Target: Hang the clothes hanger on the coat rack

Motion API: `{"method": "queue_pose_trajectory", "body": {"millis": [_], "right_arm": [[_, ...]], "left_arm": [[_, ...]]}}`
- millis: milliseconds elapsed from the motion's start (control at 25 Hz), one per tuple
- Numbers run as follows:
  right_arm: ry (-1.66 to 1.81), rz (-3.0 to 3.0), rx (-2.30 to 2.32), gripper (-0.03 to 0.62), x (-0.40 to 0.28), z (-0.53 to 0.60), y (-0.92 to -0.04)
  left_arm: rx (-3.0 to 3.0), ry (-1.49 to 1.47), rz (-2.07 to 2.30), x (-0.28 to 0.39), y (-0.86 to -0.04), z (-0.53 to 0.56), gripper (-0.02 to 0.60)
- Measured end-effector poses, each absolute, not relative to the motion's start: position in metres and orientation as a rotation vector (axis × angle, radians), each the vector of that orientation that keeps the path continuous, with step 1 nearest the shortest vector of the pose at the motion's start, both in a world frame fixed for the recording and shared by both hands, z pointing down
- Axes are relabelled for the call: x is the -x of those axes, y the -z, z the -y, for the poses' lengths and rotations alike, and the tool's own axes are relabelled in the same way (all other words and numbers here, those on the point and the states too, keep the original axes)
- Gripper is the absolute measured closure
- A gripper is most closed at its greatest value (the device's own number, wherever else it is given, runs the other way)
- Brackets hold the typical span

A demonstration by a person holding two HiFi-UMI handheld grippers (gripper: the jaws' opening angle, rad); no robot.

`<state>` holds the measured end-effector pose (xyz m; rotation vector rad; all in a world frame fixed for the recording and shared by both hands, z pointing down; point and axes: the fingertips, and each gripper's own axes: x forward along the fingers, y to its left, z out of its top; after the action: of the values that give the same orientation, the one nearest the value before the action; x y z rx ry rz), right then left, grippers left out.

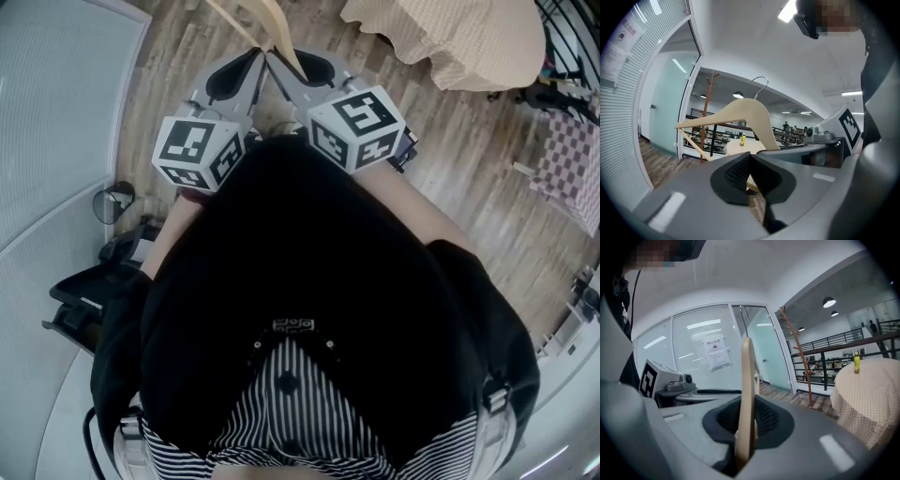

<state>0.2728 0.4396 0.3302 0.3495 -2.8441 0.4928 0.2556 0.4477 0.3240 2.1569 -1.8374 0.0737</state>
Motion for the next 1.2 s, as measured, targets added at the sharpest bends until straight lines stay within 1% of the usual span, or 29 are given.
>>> {"method": "queue_pose_trajectory", "body": {"millis": [240,480,600,1040,1200], "right_arm": [[-0.537,2.87,-0.349,0.549,-0.296,-0.426,-0.332],[-0.547,2.876,-0.322,0.549,-0.3,-0.421,-0.337],[-0.561,2.861,-0.325,0.549,-0.297,-0.413,-0.343],[-0.537,2.836,-0.437,0.549,-0.268,-0.359,-0.346],[-0.554,2.825,-0.484,0.549,-0.259,-0.336,-0.351]], "left_arm": [[-2.161,-0.118,1.868,-0.281,-0.322,-0.437,0.58],[-2.106,-0.09,1.842,-0.283,-0.327,-0.431,0.577],[-2.118,-0.137,1.816,-0.283,-0.335,-0.425,0.578],[-2.2,-0.21,1.831,-0.251,-0.337,-0.366,0.578],[-2.241,-0.195,1.774,-0.24,-0.34,-0.34,0.58]]}}
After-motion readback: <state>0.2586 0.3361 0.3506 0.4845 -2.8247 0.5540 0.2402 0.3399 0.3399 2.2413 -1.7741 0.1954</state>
